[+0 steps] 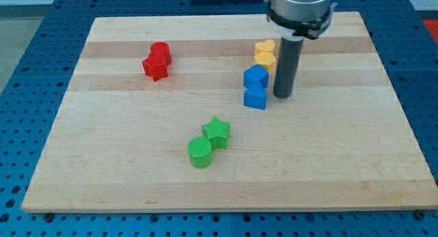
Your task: Move the green star below the red blocks
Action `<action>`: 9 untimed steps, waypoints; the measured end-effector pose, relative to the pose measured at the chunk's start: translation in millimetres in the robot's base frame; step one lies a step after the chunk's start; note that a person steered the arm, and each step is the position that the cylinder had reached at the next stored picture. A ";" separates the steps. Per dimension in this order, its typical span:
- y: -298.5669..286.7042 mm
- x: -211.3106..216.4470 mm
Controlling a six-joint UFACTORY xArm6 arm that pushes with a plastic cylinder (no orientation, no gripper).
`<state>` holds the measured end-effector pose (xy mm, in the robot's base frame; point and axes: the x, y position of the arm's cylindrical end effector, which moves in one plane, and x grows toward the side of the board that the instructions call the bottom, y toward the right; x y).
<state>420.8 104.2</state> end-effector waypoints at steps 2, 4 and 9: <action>4.7 1.1; 18.5 75.5; -110.0 155.9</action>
<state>576.7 -5.7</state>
